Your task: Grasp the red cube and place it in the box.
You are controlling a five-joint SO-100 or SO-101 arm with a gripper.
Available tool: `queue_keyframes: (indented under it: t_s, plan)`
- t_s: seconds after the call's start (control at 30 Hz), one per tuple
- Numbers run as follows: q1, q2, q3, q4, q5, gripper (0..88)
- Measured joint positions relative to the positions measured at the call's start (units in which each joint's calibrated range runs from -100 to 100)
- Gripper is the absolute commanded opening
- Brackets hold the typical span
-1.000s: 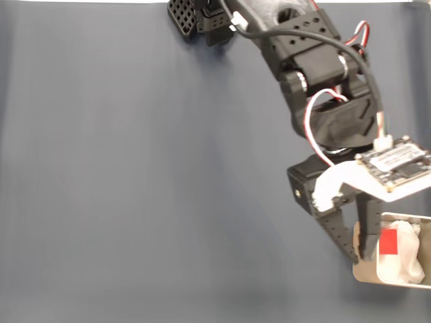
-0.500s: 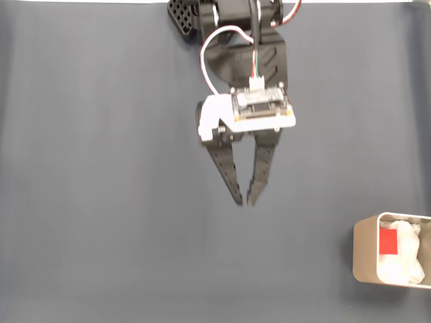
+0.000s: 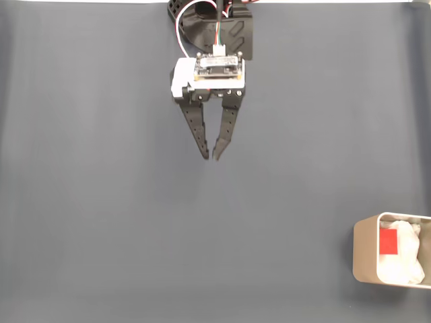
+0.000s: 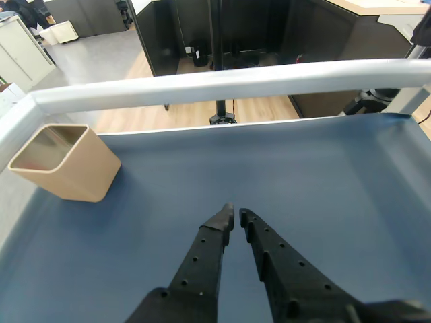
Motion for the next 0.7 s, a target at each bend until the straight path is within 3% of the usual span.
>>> queue_keyframes:
  t_s: [0.4,0.7]
  plan:
    - [-0.89,-21.97,25.77,1.91,1.22,0.0]
    - [-3.12,-34.56,30.38,14.56,1.66,0.0]
